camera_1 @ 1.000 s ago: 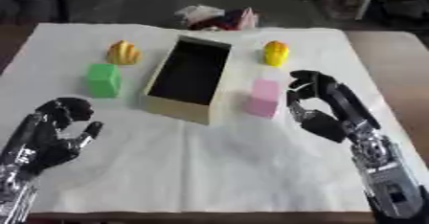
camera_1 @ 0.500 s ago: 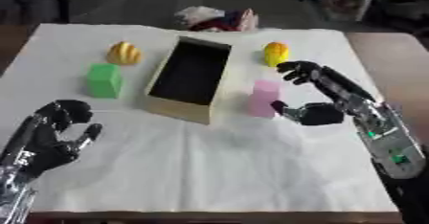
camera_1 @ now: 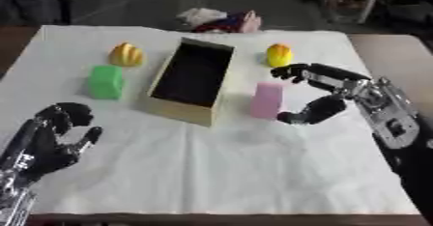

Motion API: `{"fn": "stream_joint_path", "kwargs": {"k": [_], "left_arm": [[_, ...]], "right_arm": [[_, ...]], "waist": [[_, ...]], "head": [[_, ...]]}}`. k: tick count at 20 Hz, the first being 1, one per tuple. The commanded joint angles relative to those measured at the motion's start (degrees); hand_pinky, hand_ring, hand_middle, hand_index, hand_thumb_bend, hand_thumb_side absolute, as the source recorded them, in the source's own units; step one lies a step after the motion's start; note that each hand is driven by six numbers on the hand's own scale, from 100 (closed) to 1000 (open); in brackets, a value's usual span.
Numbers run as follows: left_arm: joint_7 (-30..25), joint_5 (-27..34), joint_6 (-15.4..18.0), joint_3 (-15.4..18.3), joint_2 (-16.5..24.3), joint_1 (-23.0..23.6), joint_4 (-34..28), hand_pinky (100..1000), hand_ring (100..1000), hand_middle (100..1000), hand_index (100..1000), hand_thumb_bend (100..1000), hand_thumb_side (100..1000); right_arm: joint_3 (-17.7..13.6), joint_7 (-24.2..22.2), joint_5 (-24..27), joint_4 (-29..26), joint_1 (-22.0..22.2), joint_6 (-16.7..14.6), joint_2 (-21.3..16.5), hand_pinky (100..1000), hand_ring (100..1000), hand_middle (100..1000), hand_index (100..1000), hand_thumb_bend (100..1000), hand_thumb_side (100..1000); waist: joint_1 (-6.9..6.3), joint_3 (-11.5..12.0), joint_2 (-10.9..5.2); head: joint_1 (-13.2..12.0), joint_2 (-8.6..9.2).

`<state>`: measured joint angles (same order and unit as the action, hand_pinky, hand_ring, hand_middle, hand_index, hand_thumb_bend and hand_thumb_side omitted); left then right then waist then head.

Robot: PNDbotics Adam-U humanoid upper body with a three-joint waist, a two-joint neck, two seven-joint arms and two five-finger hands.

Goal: Pick up objects on the table and place them in the box.

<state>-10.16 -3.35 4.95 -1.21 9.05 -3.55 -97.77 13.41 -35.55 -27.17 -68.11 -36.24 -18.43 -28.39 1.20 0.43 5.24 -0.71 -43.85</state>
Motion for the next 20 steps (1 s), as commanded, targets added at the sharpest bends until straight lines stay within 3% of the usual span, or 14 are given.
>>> {"fn": "stream_joint_path", "kwargs": {"k": [1, 6, 20], "left_arm": [[-0.22, 0.06, 0.12, -0.02, 0.77, -0.27, -0.58, 738, 676, 626, 691, 437, 100], [-0.23, 0.15, 0.12, -0.08, 0.62, -0.28, -0.60, 738, 676, 625, 691, 437, 100], [-0.41, 0.31, 0.11, -0.24, 0.39, -0.34, -0.53, 738, 675, 625, 691, 436, 100]], "right_arm": [[-1.06, 0.25, -1.59, 1.42, -1.49, -0.96, -0.47, 900, 946, 923, 999, 458, 336], [-3.41, 2.85, -4.80, 6.42, -3.73, 0.69, 3.22, 904, 939, 907, 990, 453, 370], [-5.22, 6.93, -12.24, 15.47, -6.03, 0.28, 9.28, 901, 921, 882, 984, 422, 396]], "waist": [[-0.03, 0.05, -0.78], [-0.38, 0.39, -0.87], [-0.57, 0.72, -0.84]], "head": [[0.06, -0.27], [0.39, -0.27], [0.72, -0.27]]}}
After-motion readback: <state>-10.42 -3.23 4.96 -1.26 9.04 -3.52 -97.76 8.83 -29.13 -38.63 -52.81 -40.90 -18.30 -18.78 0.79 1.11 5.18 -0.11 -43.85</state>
